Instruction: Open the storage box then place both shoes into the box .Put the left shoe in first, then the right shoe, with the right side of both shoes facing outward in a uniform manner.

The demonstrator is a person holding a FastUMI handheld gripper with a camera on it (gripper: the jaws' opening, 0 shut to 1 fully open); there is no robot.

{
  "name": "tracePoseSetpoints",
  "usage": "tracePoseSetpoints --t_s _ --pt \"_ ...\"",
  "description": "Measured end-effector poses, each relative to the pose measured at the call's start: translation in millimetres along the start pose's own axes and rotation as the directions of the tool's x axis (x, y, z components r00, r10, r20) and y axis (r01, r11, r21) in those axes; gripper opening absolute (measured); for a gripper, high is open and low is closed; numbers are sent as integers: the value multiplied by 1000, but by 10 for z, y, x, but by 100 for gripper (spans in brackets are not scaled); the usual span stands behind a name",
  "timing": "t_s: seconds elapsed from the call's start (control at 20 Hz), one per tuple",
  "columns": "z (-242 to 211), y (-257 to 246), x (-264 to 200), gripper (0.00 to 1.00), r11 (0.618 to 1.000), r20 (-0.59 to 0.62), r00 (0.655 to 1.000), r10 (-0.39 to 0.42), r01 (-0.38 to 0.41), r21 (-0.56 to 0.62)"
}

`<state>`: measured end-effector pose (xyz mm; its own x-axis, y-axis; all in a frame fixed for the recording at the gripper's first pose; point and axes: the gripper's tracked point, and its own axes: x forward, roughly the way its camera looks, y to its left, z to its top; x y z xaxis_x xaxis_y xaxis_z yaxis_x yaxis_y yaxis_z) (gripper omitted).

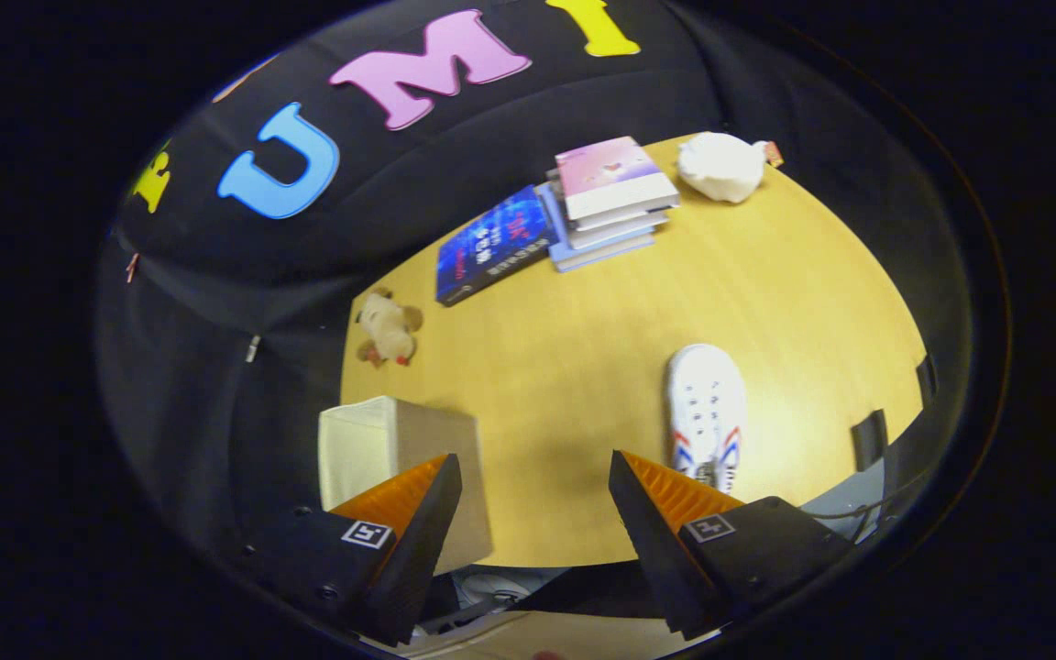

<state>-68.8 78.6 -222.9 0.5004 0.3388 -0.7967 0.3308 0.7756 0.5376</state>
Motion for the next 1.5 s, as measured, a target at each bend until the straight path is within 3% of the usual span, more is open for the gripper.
tracePoseSetpoints --t_s 0.1,0.3,0.7,0.85,1.0,1.1,1.15,1.25,1.3,1.5 --pt "-45 -523 75 99 996 -34 996 -78 79 30" --pt "-145 -1239 352 99 984 -92 984 -152 159 76" --pt "-446 -1572 933 96 984 -243 964 -110 140 109" --pt "-449 -1540 1087 86 984 -258 962 -90 126 128" --pt "-464 -1595 1121 52 985 -279 954 -108 140 98" --pt "-430 -1601 1115 28 989 -271 959 -85 114 94" --pt "-418 -1590 1102 20 989 -262 963 -65 96 109" --pt "-442 -1580 1097 17 983 -241 970 -38 80 167" --pt "-411 -1564 1042 10 978 -231 972 -38 85 193" --pt "-344 -1473 766 10 977 -182 983 -38 74 198"
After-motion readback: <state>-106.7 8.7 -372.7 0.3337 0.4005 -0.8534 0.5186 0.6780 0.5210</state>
